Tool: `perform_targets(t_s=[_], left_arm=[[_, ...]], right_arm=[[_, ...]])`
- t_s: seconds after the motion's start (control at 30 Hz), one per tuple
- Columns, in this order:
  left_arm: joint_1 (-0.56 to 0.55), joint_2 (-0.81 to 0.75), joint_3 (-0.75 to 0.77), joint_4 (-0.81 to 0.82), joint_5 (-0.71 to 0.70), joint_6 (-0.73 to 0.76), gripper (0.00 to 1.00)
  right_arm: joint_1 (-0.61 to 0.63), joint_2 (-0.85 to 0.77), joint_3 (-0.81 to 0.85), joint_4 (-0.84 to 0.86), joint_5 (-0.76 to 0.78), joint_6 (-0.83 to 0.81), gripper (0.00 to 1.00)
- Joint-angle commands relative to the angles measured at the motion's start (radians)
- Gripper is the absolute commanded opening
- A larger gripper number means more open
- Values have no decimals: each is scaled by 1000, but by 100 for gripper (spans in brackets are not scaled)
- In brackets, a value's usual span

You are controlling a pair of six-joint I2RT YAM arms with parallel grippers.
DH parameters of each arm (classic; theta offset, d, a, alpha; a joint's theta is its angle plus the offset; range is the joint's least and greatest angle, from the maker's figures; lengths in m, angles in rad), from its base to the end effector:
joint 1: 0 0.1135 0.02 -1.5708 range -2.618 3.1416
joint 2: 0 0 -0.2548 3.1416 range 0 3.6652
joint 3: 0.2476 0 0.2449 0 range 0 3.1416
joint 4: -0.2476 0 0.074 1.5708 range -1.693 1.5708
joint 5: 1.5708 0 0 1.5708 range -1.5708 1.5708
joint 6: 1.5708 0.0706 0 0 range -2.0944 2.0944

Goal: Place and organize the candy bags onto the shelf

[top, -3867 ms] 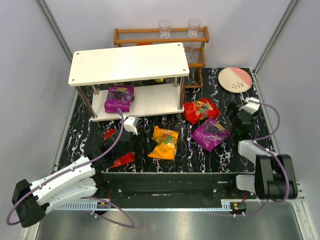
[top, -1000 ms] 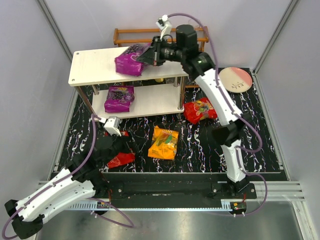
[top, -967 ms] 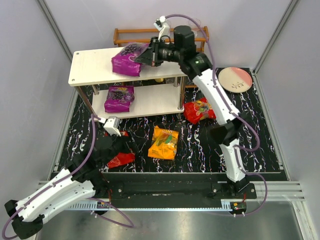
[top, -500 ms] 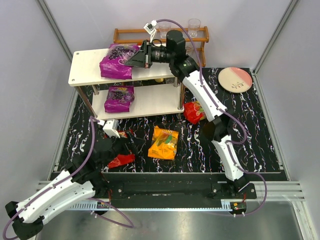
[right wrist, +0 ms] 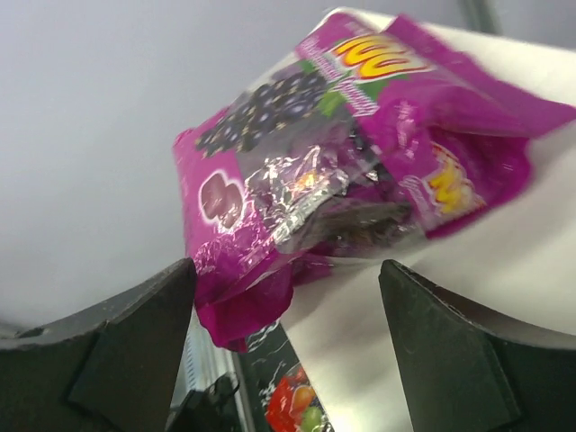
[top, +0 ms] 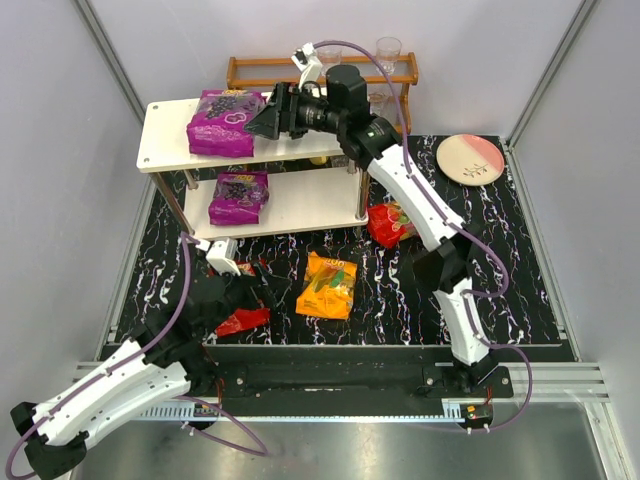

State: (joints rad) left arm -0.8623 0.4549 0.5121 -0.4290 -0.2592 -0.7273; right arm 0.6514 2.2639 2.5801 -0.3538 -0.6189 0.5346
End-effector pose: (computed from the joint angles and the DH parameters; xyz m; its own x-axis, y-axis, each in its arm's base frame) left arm 0.1161 -0.1076 0.2473 -0.5613 -0.3327 -0.7578 0.2750 0.7887 -0.5499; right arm 0.3897 0.3486 0.4354 -0.5122 0.1313 -0.8488 -0.8064 0.2665 0.5279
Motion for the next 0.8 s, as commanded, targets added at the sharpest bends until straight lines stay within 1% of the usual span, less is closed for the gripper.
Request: perform_targets(t_s=[0.0, 0.03, 0.1, 0.13, 0.23, 0.3, 0.4, 0.43, 0.47, 0.5, 0.57, 0.63, 0.73, 0.77], left_arm=[[3, 17, 14, 38, -8, 6, 99], [3, 19, 14, 39, -6, 8, 99], [3, 22, 17, 41, -5, 9, 99], [3, 22, 16, 41, -5, 9, 99], [2, 19, 16, 41, -3, 9, 99], [3, 13, 14, 41, -3, 8, 99], [3, 7, 16, 35, -5, 6, 99], [3, 4, 16, 29, -6, 6, 99], [3, 2, 17, 26, -6, 6, 99], [2, -4, 17, 24, -6, 6, 99], [2, -15, 20, 18, -9, 6, 99], [2, -22, 22, 7, -11, 6, 99], [3, -39, 19, -4, -18, 8, 99], [2, -47, 17, -5, -20, 8, 99]], right_arm=[[4, -127, -40, -65, 283, -41, 88], [10, -135, -46, -74, 345, -36, 88], [20, -153, -67, -93, 416, -16, 89], [36, -156, -72, -99, 485, -12, 89], [69, -156, -90, -103, 577, 22, 89], [88, -147, -106, -79, 605, 62, 89], [132, -145, -133, -48, 723, 96, 88], [143, -148, -146, -33, 802, 97, 88], [168, -155, -167, -1, 839, 91, 86], [175, -153, -172, 7, 916, 90, 84], [189, -150, -181, 36, 958, 81, 76], [192, -153, -189, 48, 960, 84, 73], [192, -185, -251, 116, 929, 61, 73], [192, -216, -305, 174, 917, 36, 74]])
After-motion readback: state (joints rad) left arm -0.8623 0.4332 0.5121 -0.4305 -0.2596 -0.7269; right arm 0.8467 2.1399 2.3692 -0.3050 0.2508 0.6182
